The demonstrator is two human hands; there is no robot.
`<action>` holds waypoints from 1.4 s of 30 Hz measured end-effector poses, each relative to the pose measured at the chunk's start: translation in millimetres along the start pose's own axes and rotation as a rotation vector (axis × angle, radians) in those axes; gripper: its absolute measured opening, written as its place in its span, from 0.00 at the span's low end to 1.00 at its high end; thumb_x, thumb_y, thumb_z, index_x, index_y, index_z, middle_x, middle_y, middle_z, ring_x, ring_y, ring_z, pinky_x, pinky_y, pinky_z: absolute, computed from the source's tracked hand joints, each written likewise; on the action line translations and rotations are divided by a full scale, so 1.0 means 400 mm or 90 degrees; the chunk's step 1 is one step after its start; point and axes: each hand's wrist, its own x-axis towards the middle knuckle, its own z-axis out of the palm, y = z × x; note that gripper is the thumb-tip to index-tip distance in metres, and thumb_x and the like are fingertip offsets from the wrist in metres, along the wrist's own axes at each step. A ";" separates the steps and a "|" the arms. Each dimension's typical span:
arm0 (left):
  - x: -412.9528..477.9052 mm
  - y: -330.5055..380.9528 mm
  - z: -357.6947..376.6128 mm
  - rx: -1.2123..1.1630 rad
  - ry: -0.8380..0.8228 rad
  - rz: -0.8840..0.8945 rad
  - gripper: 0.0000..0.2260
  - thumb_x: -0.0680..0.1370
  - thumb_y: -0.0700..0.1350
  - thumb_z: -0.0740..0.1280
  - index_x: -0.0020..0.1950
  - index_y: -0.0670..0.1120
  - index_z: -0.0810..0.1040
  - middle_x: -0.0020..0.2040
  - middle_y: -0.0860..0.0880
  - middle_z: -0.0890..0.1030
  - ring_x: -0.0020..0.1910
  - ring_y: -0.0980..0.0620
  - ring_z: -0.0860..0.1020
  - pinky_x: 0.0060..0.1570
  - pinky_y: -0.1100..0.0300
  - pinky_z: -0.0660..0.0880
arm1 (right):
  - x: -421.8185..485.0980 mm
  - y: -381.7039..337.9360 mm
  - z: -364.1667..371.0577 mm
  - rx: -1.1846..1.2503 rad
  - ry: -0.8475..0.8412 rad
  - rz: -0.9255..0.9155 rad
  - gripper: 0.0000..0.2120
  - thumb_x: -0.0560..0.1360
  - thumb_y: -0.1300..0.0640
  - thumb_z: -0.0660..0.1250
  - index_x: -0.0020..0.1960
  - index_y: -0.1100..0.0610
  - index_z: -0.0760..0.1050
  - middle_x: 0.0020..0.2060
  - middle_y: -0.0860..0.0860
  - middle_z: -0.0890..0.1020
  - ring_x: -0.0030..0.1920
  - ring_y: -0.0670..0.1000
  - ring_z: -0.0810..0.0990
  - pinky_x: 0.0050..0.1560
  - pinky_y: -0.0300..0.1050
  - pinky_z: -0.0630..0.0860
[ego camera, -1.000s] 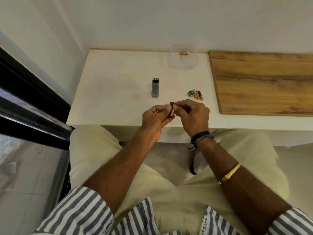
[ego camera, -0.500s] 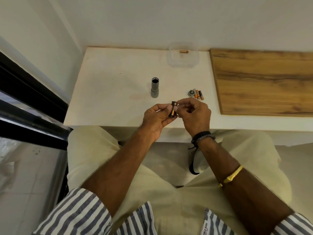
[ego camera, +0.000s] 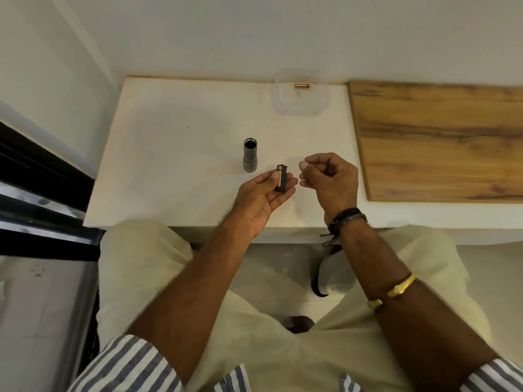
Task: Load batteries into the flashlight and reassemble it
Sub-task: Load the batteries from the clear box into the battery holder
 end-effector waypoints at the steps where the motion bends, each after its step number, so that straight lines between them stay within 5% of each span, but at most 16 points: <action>1: 0.006 0.000 0.000 -0.012 0.004 -0.009 0.12 0.82 0.37 0.64 0.64 0.33 0.74 0.56 0.34 0.83 0.55 0.39 0.84 0.54 0.49 0.82 | 0.017 -0.004 0.004 0.014 0.001 0.003 0.05 0.74 0.64 0.75 0.49 0.60 0.83 0.38 0.56 0.85 0.38 0.52 0.85 0.41 0.48 0.84; 11: 0.051 0.001 -0.009 -0.086 0.002 -0.038 0.09 0.81 0.37 0.65 0.60 0.35 0.77 0.49 0.38 0.85 0.53 0.40 0.85 0.50 0.50 0.83 | 0.335 -0.105 0.061 -0.049 0.033 -0.050 0.04 0.74 0.67 0.74 0.45 0.58 0.83 0.36 0.54 0.84 0.36 0.51 0.84 0.42 0.47 0.85; 17: 0.079 -0.004 -0.020 0.016 0.021 -0.046 0.11 0.79 0.42 0.68 0.60 0.42 0.80 0.54 0.43 0.86 0.47 0.52 0.84 0.44 0.60 0.81 | 0.542 -0.141 0.111 -0.392 -0.004 -0.138 0.08 0.73 0.64 0.74 0.51 0.57 0.87 0.45 0.54 0.88 0.47 0.53 0.87 0.55 0.42 0.82; 21: 0.087 -0.005 -0.029 0.015 0.013 -0.046 0.13 0.79 0.42 0.67 0.63 0.41 0.79 0.56 0.42 0.85 0.47 0.52 0.85 0.43 0.61 0.81 | 0.631 -0.133 0.151 -0.569 -0.047 -0.105 0.13 0.74 0.66 0.69 0.53 0.55 0.86 0.55 0.53 0.85 0.58 0.54 0.82 0.63 0.45 0.78; 26: 0.092 -0.002 -0.036 0.001 0.002 -0.044 0.13 0.80 0.42 0.66 0.64 0.40 0.79 0.57 0.41 0.85 0.51 0.49 0.85 0.46 0.59 0.81 | 0.661 -0.110 0.183 -0.731 -0.097 -0.168 0.17 0.76 0.67 0.62 0.58 0.55 0.84 0.58 0.58 0.83 0.59 0.62 0.81 0.61 0.51 0.79; 31: 0.087 0.000 -0.029 -0.004 -0.019 -0.045 0.12 0.81 0.41 0.65 0.63 0.39 0.79 0.57 0.40 0.84 0.52 0.47 0.85 0.47 0.59 0.81 | 0.660 -0.091 0.188 -0.767 -0.087 -0.181 0.09 0.78 0.59 0.67 0.57 0.55 0.82 0.55 0.57 0.83 0.56 0.61 0.82 0.57 0.52 0.81; 37: 0.078 0.007 -0.021 -0.033 -0.021 -0.042 0.12 0.80 0.40 0.66 0.62 0.38 0.79 0.55 0.39 0.85 0.50 0.47 0.86 0.45 0.58 0.82 | 0.606 -0.110 0.173 -0.697 -0.077 -0.180 0.14 0.76 0.59 0.65 0.58 0.47 0.82 0.58 0.52 0.83 0.57 0.58 0.81 0.55 0.50 0.81; 42: 0.060 0.011 -0.011 -0.035 -0.029 -0.033 0.12 0.82 0.38 0.64 0.65 0.37 0.77 0.56 0.38 0.85 0.53 0.44 0.85 0.47 0.57 0.82 | 0.505 -0.155 0.140 -0.603 -0.062 -0.202 0.11 0.72 0.56 0.65 0.52 0.48 0.81 0.48 0.49 0.84 0.49 0.54 0.82 0.45 0.46 0.79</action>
